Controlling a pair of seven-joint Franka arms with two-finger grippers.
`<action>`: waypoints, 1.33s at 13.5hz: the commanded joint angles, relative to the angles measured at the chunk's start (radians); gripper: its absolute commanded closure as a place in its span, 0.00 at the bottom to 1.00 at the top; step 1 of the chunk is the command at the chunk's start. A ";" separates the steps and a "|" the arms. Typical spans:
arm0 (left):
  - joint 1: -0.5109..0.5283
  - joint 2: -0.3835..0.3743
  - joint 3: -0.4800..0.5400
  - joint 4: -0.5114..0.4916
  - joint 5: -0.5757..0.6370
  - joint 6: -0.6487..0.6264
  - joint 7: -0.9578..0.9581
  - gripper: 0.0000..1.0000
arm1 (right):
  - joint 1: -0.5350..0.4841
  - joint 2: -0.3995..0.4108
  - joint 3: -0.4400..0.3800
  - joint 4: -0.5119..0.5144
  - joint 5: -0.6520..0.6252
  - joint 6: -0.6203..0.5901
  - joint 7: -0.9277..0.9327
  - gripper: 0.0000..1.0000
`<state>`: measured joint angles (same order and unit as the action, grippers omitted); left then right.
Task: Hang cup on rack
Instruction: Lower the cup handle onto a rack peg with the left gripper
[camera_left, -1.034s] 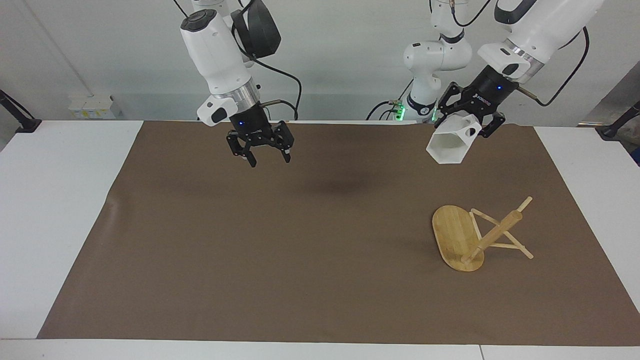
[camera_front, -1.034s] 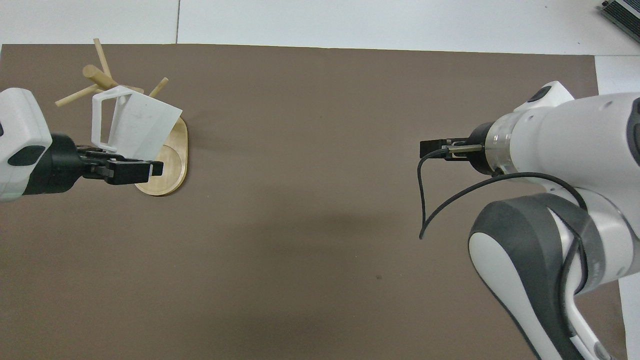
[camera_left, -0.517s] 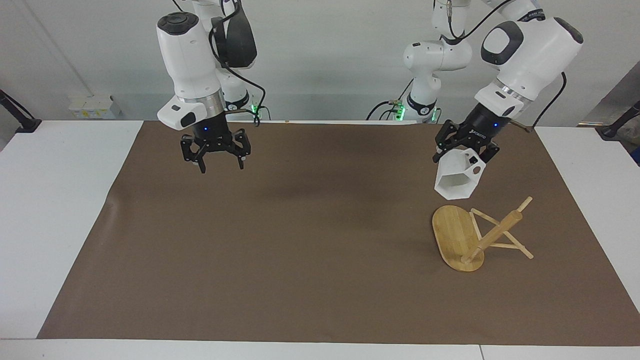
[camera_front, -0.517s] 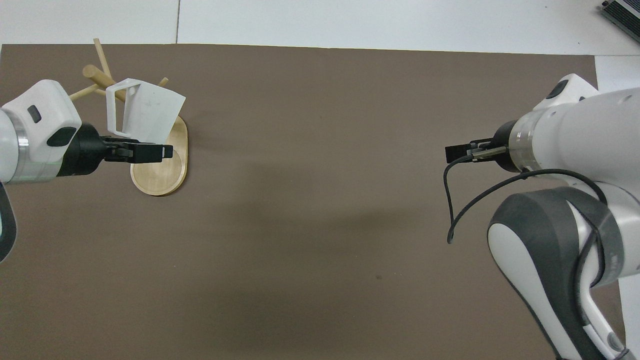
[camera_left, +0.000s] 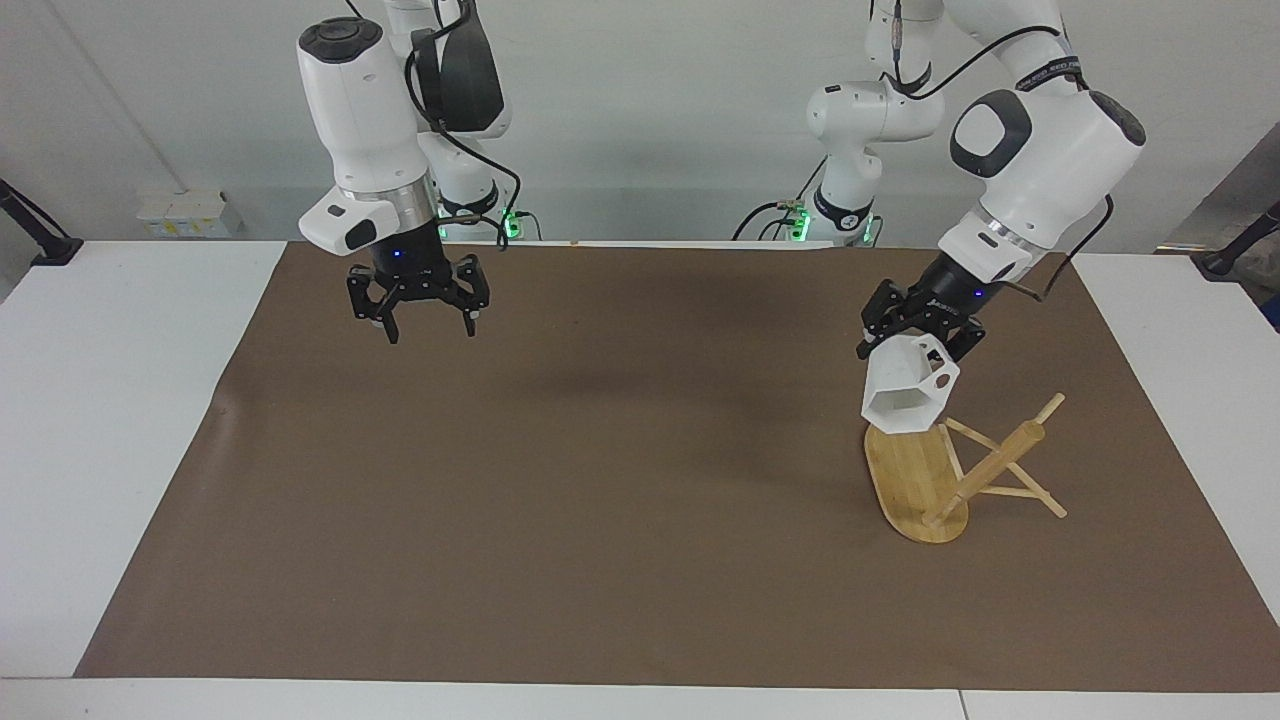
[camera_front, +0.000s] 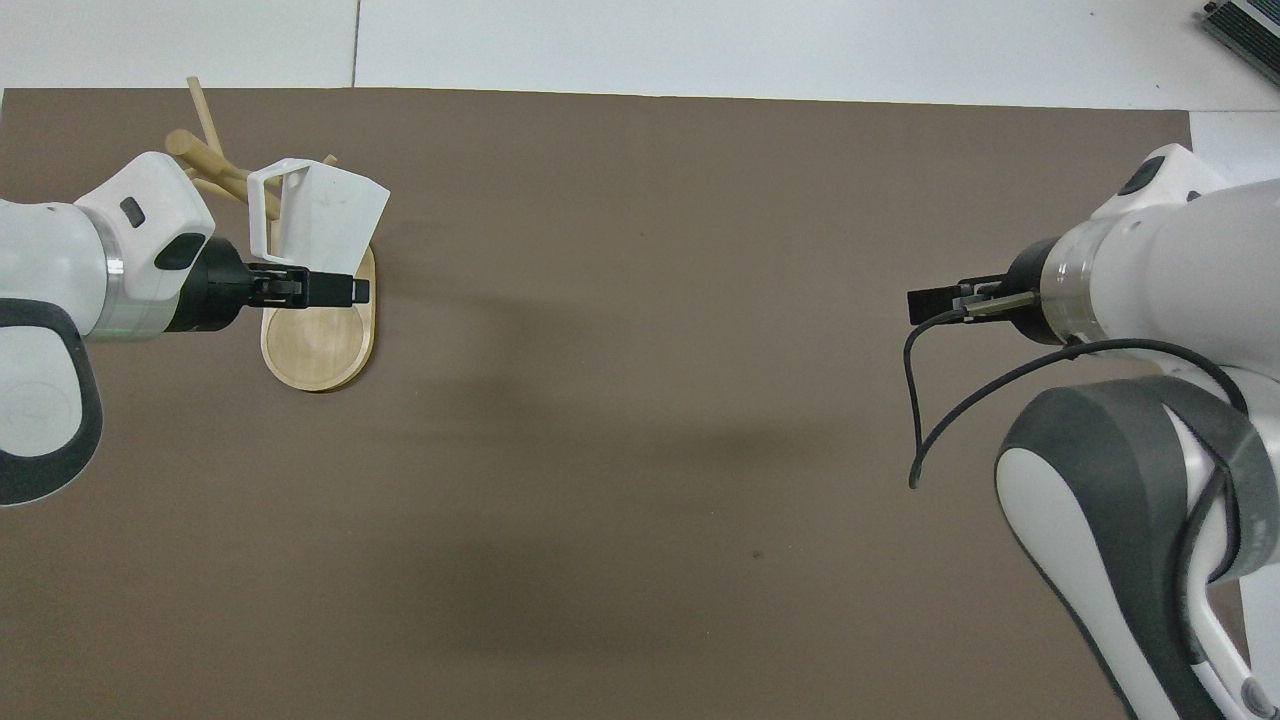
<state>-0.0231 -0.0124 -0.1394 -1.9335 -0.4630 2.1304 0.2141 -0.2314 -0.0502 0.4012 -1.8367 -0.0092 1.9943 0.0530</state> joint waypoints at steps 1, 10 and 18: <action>-0.038 0.008 0.006 -0.007 -0.022 0.046 -0.048 1.00 | -0.011 -0.033 0.004 -0.003 -0.012 -0.046 -0.016 0.00; -0.026 0.018 0.006 -0.018 -0.025 0.060 -0.074 1.00 | -0.009 -0.037 -0.047 -0.007 -0.002 -0.086 -0.010 0.00; -0.027 0.075 0.006 -0.010 -0.026 0.164 -0.104 1.00 | -0.032 -0.014 -0.058 0.055 0.000 -0.187 -0.028 0.00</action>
<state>-0.0452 0.0507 -0.1340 -1.9362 -0.4771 2.2471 0.1185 -0.2542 -0.0757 0.3389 -1.8269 -0.0092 1.8674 0.0500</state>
